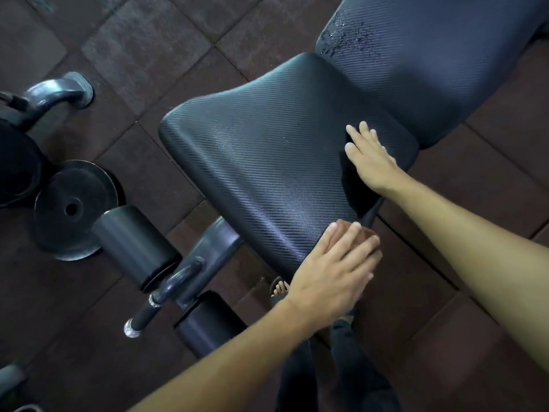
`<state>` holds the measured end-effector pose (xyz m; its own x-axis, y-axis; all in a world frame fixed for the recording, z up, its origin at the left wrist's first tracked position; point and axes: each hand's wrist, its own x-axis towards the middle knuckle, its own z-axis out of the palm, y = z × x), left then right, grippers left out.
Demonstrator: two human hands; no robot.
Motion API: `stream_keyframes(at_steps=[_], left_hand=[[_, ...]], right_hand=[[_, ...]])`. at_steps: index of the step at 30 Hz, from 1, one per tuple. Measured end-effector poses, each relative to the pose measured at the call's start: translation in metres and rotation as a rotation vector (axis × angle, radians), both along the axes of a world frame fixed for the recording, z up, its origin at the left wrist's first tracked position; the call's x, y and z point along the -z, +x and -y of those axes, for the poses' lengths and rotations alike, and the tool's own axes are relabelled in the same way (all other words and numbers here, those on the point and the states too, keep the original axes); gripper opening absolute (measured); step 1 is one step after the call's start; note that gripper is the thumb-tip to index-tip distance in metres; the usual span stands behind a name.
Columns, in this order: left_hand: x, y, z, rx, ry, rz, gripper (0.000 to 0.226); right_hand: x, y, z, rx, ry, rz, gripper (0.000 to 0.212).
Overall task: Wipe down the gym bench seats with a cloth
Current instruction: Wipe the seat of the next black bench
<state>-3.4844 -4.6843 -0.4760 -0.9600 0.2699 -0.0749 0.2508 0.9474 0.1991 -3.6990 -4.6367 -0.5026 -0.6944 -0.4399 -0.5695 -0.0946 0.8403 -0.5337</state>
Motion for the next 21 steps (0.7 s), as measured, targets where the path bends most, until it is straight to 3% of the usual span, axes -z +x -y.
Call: stream_keyframes(at_steps=[3,5,9,11,18,21], left_hand=[[0.005,0.011,0.018,0.078,0.029,-0.113,0.034],[0.01,0.018,0.049,0.021,0.027,-0.165,0.036],[0.02,0.01,0.139,-0.389,0.087,-0.219,0.041],[0.021,-0.006,0.176,-0.494,0.139,-0.205,0.042],[0.013,-0.071,0.249,-1.075,0.281,-0.133,0.045],[0.009,-0.08,0.219,-1.175,0.104,-0.081,0.048]], right_hand=[[0.001,0.0,0.002,-0.024,0.019,-0.008,0.053],[0.002,0.003,0.003,-0.024,0.034,-0.034,0.055],[0.008,0.011,0.005,-0.029,0.078,-0.09,0.058],[0.011,0.013,0.007,-0.036,0.099,-0.118,0.06],[0.012,0.015,0.006,-0.031,0.098,-0.121,0.06],[0.011,0.016,0.006,-0.036,0.102,-0.123,0.06]])
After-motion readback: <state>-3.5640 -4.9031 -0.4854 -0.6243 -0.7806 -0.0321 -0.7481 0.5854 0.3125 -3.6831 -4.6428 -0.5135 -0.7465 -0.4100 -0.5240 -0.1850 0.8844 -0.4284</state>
